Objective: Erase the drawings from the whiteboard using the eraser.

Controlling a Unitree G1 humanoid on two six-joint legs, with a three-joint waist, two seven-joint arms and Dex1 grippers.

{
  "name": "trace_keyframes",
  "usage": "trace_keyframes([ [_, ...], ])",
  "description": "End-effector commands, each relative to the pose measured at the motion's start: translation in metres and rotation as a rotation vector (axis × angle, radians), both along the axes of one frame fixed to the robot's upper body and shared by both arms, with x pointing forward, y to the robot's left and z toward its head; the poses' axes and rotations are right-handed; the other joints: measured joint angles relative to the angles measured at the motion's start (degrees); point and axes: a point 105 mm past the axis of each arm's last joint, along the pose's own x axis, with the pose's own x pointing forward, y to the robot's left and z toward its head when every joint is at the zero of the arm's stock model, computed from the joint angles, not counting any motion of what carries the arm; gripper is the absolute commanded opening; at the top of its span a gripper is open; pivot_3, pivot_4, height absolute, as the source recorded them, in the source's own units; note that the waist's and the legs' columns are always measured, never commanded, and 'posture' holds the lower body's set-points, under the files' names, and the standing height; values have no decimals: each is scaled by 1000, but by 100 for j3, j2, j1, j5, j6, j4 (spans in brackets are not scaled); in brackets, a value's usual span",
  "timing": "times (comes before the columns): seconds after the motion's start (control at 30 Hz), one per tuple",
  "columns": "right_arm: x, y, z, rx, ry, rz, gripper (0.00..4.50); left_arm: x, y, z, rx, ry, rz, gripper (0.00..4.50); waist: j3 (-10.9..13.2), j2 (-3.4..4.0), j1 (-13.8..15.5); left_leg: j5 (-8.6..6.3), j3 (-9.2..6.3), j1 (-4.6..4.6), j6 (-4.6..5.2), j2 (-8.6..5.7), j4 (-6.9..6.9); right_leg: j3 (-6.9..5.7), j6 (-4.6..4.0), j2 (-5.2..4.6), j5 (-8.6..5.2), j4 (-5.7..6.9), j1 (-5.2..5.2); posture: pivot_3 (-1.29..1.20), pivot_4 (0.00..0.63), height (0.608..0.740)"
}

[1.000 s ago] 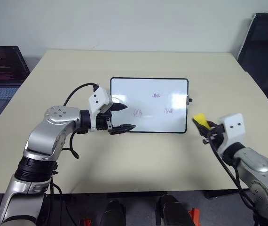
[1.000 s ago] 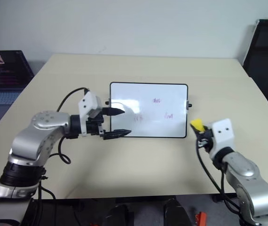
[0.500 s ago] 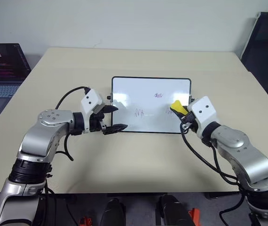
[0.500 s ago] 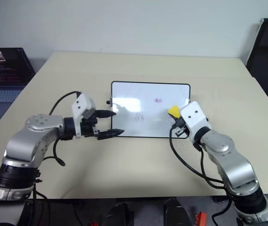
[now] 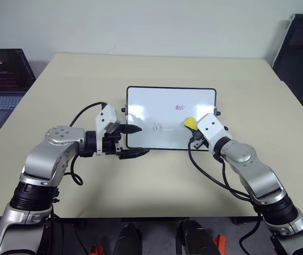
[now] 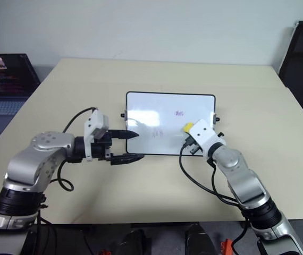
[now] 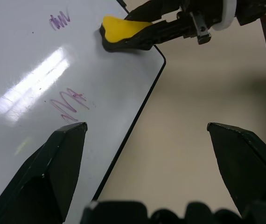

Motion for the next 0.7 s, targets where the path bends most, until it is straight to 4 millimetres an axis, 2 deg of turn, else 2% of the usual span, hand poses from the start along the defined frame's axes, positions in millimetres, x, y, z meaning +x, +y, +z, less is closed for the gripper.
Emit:
trace_keyframes([
  [0.03, -10, -2, -13, -55, 65, 33, 870, -2, 1, 4, 13, -42, -23, 4500, -1, -2, 1, 0, 0, 0, 0, 0, 0, 0, 0, 0, 0, 0, 1, 0, 150, 740],
  [0.07, -10, -3, -14, -59, 68, 32, 870, -1, 2, 3, 15, -41, -22, 4500, -2, -3, 0, 0, -1, 0, 0, 0, 0, -1, 0, 0, 0, 0, 1, 0, 150, 740],
  [0.2, 7, -22, 8, -75, -76, -103, 869, -3, 6, -4, 21, -32, -27, 4500, -2, -3, -10, 1, 0, 2, 1, 0, 12, 0, -3, 0, 1, 7, 2, 0, 150, 740],
  [0.27, 12, -26, 13, -81, -101, -129, 869, -3, 8, -7, 23, -30, -29, 4500, -2, -3, -9, 2, 0, 2, 2, 0, 25, 0, -5, 1, 5, 13, 2, 0, 150, 740],
  [0.33, 11, -26, 6, -96, -66, -117, 869, -3, 9, -10, 25, -28, -30, 4500, -3, -4, -8, 4, 0, 2, 5, 0, 35, 1, -8, 0, 10, 15, 4, 0, 150, 740],
  [0.47, -5, -19, -21, -144, 79, -16, 868, -2, 11, -13, 28, -27, -32, 4500, -6, -10, -1, 5, 0, 2, 7, 0, 46, 1, -9, 0, 13, 16, 8, 0, 150, 740],
  [0.57, -11, -17, -28, -173, 117, 19, 868, -1, 13, -15, 28, -25, -35, 4500, -9, -14, -4, 5, 0, 2, 7, 1, 46, 1, -9, 0, 13, 15, 9, 0, 150, 740],
  [0.7, 9, -31, 2, -175, -64, -115, 859, -1, 15, -17, 30, -25, -40, 4500, -9, -14, -15, 6, 0, 3, 7, 1, 51, 1, -10, 1, 14, 21, 7, 0, 150, 740],
])
